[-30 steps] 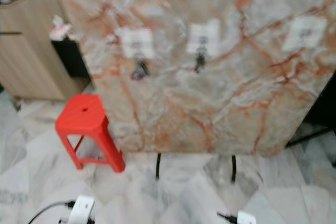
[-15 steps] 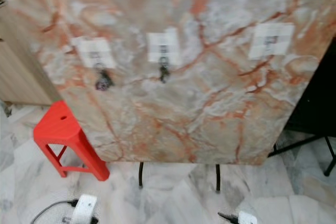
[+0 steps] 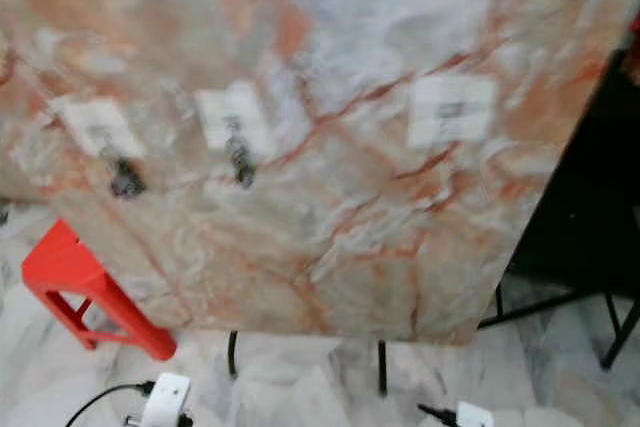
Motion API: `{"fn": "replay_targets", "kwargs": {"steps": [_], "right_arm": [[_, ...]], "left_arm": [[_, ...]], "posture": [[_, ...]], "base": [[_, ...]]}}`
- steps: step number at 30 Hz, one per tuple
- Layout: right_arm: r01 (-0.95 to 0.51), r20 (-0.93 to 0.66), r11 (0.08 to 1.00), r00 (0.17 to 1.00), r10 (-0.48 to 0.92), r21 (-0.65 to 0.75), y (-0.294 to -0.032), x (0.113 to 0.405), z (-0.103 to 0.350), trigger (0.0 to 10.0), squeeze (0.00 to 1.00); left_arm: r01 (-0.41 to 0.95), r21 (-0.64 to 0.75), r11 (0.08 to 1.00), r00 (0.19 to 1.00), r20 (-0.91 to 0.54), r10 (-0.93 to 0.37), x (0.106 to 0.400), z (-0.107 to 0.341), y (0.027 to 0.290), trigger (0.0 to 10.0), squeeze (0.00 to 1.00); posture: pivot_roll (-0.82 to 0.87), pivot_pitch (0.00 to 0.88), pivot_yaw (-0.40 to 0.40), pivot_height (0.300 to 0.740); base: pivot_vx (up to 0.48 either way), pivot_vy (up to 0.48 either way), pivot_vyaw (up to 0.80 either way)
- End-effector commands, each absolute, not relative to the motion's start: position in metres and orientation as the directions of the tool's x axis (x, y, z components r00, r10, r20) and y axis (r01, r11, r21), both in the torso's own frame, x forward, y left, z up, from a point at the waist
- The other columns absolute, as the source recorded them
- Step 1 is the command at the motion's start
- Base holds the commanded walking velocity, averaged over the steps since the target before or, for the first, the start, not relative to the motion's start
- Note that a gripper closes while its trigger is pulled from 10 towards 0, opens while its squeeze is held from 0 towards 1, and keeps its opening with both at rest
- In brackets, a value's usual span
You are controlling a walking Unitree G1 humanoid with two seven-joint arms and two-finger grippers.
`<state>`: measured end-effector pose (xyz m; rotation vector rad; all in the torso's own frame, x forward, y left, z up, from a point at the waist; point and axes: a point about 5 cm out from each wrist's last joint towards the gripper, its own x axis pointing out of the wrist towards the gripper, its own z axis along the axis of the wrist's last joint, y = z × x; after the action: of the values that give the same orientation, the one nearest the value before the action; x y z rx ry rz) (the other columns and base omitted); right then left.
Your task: Hang keys on a hook
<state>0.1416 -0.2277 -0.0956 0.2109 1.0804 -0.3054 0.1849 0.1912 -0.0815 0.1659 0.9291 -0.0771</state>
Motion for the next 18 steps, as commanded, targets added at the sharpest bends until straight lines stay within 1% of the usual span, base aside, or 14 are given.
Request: {"fn": "replay_targets", "kwargs": {"steps": [1, 2, 18], "right_arm": [[0.33, -0.904, 0.944, 0.411, -0.116, 0.029, -0.2196, 0.1346, -0.0999, 10.0, 0.0], [0.328, -0.904, 0.944, 0.411, -0.115, 0.029, -0.2196, 0.1346, -0.0999, 10.0, 0.0], [0.326, -0.9, 0.945, 0.42, -0.116, 0.031, -0.22, 0.1348, -0.0996, 10.0, 0.0]], "left_arm": [[0.128, 0.128, 0.983, 0.576, -0.817, 0.032, 0.1784, -0.0836, 0.2, 10.0, 0.0], [0.127, 0.129, 0.984, 0.577, -0.816, 0.032, 0.1785, -0.0835, 0.2001, 10.0, 0.0], [0.123, 0.128, 0.984, 0.574, -0.818, 0.034, 0.1761, -0.0849, 0.198, 10.0, 0.0]], "posture": [[-0.05, 0.0, 0.058, 0.709], [-0.05, 0.0, 0.058, 0.709], [-0.05, 0.0, 0.052, 0.709]], "base": [[0.0, -0.428, -0.52], [0.0, -0.428, -0.52], [0.0, -0.428, 0.0]]}}
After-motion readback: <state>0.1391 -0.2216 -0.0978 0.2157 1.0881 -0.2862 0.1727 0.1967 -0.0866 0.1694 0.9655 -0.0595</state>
